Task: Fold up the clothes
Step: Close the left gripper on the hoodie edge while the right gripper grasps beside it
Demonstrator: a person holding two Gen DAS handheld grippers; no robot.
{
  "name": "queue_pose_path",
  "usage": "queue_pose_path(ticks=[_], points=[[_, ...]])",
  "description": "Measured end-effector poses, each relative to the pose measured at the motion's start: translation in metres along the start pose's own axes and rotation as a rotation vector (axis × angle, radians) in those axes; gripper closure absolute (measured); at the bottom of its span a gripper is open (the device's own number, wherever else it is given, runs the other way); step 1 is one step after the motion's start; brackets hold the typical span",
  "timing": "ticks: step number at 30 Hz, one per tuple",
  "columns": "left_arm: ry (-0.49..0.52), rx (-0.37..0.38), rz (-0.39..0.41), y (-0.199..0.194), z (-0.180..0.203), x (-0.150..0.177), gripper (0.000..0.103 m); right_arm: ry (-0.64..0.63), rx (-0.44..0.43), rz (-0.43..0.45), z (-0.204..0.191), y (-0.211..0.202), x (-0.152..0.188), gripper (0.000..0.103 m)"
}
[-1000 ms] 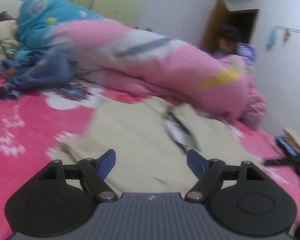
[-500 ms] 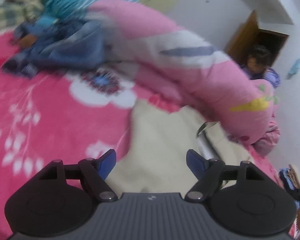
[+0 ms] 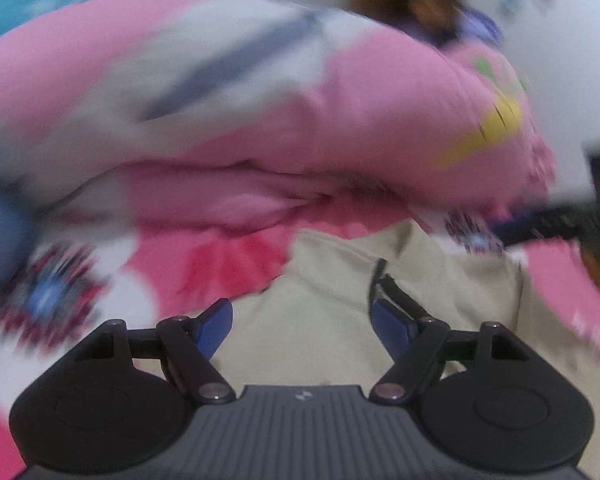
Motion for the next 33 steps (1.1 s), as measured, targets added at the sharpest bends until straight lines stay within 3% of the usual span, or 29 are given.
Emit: queue_pose_path(ticks=[6, 11, 13, 15, 20, 23, 27, 33], points=[[0.182, -0.002, -0.057, 0.071, 0.022, -0.004, 0.028, -0.02, -0.07, -0.112, 0.043, 0.054, -0.007, 0.041], [0.169, 0.066, -0.084, 0.098, 0.021, -0.005, 0.036, -0.018, -0.13, -0.146, 0.06, 0.081, -0.006, 0.043], [0.155, 0.09, -0.09, 0.105, 0.02, -0.005, 0.039, -0.023, -0.143, -0.157, 0.06, 0.09, -0.004, 0.048], [0.138, 0.106, -0.097, 0.11, 0.02, -0.004, 0.04, -0.036, -0.151, -0.172, 0.057, 0.097, -0.001, 0.061], [0.11, 0.104, -0.078, 0.114, 0.022, -0.006, 0.048, -0.074, -0.129, -0.18, 0.046, 0.106, -0.003, 0.072], [0.108, 0.063, -0.049, 0.113, 0.021, -0.008, 0.064, -0.106, -0.095, -0.171, 0.038, 0.105, -0.004, 0.085], [0.096, 0.034, -0.025, 0.105, 0.018, -0.013, 0.081, -0.163, -0.064, -0.125, 0.023, 0.093, -0.009, 0.091], [0.079, 0.034, 0.019, 0.078, 0.023, -0.024, 0.086, -0.194, -0.046, -0.053, 0.001, 0.065, -0.023, 0.092]])
Point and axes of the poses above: each gripper's, at about its wrist camera, not at the fingertips, and y roughly the way its jaws point, z to its right, x to its underside, the point moved 9 cm from there along y, roughly the way its jaws point, and after that the axes turned 11 degrees about -x, right-handed, at the moved point
